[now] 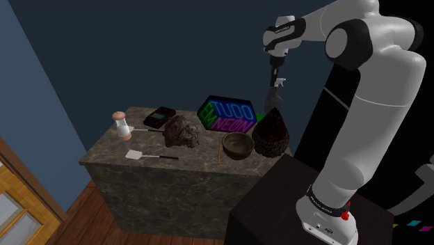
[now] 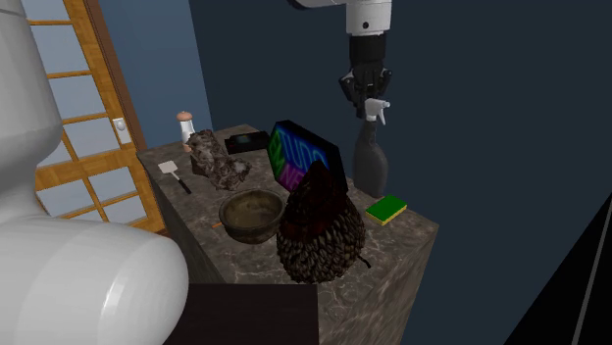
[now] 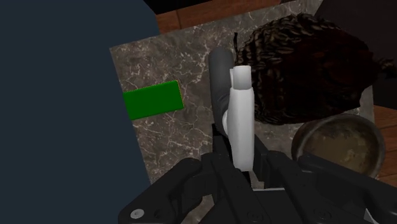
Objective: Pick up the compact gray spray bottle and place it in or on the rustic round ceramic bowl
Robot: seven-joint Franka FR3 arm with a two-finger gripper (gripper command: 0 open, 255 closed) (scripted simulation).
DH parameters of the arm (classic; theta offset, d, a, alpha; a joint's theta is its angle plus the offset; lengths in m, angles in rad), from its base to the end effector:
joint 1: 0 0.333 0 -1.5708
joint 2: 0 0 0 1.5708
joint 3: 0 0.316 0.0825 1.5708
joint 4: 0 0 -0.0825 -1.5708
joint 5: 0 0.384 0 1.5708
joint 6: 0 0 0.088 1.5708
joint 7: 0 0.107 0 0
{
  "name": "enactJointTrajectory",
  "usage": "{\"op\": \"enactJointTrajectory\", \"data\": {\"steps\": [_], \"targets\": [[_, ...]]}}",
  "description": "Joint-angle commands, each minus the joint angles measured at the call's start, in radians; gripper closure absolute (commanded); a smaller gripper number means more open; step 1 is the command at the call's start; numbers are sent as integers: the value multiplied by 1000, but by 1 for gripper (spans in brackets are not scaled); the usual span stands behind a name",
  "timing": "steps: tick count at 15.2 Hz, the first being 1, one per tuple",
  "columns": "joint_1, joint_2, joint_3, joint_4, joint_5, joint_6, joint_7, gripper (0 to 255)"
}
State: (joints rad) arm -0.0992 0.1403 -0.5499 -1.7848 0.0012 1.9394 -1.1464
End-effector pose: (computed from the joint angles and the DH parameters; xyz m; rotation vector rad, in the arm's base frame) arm 0.4872 -0.3523 0.4847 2.9726 0.7631 -0.0529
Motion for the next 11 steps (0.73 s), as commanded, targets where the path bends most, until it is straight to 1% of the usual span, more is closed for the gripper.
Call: {"op": "enactJointTrajectory", "data": {"steps": [1, 6, 11], "targets": [[1, -3, 0, 18, -2, -21, 1, 255], [76, -135, 46, -73, -78, -51, 141, 255], [133, -239, 113, -132, -126, -98, 275, 255]]}}
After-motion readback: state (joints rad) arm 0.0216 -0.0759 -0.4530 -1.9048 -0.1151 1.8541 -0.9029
